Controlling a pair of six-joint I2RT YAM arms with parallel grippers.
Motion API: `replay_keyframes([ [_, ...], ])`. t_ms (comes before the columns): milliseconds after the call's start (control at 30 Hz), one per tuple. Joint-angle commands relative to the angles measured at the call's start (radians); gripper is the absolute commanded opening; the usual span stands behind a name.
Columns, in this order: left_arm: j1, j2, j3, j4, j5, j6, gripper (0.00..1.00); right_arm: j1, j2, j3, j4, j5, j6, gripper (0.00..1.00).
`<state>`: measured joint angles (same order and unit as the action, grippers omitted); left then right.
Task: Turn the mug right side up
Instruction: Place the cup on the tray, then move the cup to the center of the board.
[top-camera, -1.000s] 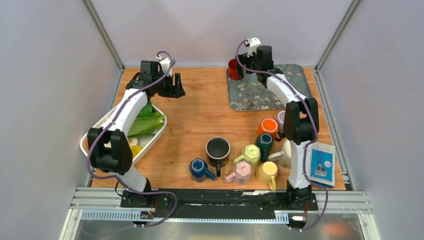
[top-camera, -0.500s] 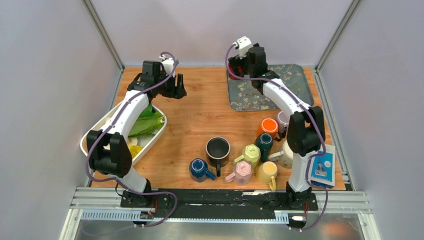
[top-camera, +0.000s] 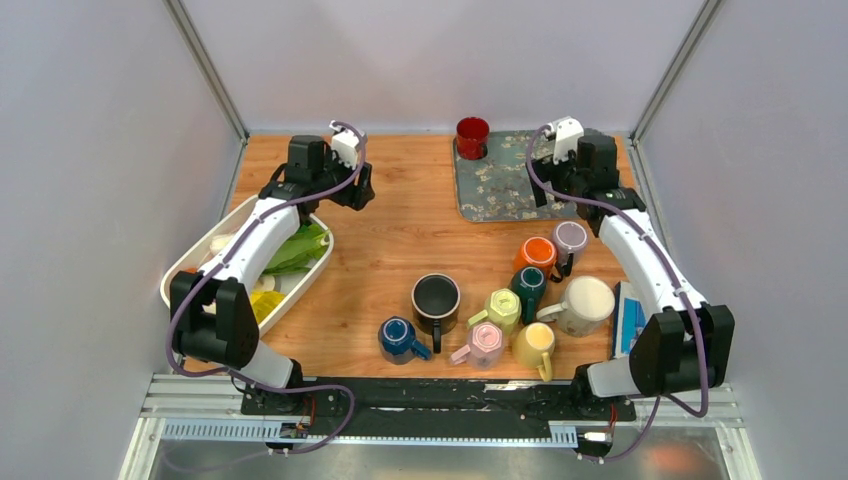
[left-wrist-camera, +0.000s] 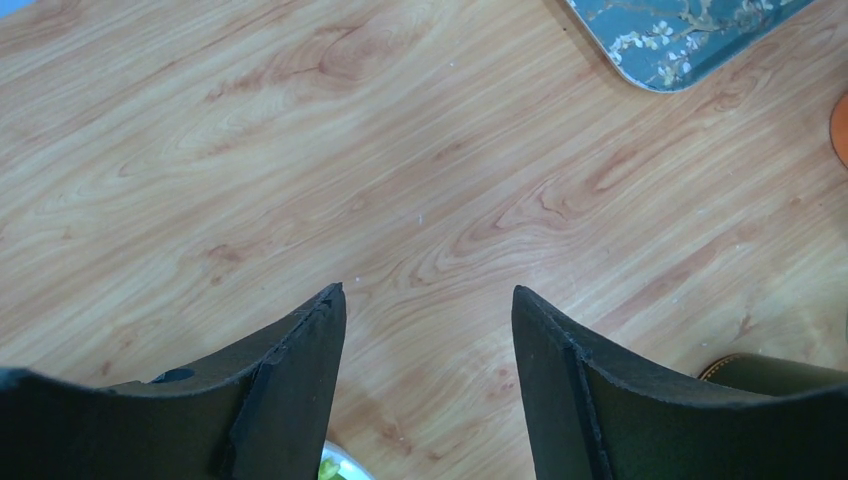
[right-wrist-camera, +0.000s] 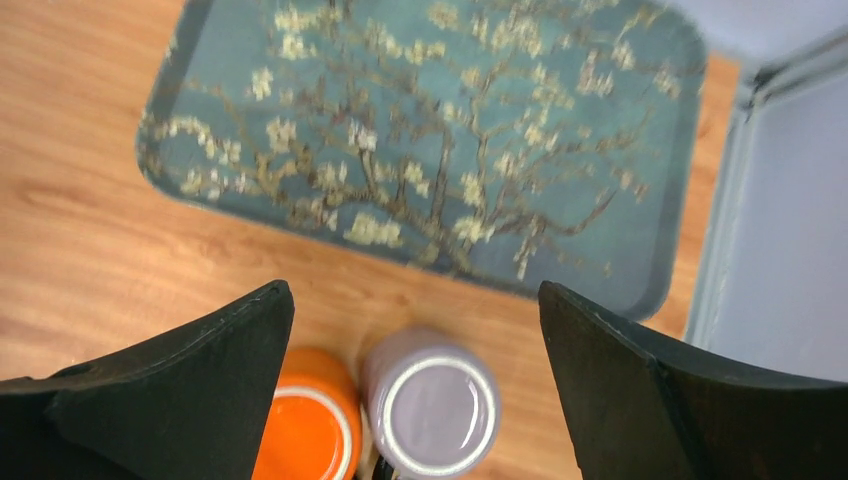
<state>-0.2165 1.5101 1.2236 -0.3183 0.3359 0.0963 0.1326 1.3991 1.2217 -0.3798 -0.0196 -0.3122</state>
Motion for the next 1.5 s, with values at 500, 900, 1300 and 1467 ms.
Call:
replay_keyframes([
  [500,-0.023,0.039,0.059,-0.028,0.032,-0.054,0.66,-0.260,0.006,-0.100,-0.197,-0.105,0.115,0.98],
  [900,-0.021,0.052,0.079,-0.077,0.001,-0.055,0.66,-0.312,0.040,-0.199,-0.153,-0.196,0.143,0.75],
  [1300,-0.023,0.055,0.074,-0.057,-0.026,-0.053,0.65,-0.309,0.179,-0.130,-0.109,-0.345,0.180,0.37],
  [1467,-0.022,0.046,0.064,-0.052,-0.030,-0.054,0.65,-0.283,0.252,-0.064,-0.104,-0.388,0.193,0.34],
])
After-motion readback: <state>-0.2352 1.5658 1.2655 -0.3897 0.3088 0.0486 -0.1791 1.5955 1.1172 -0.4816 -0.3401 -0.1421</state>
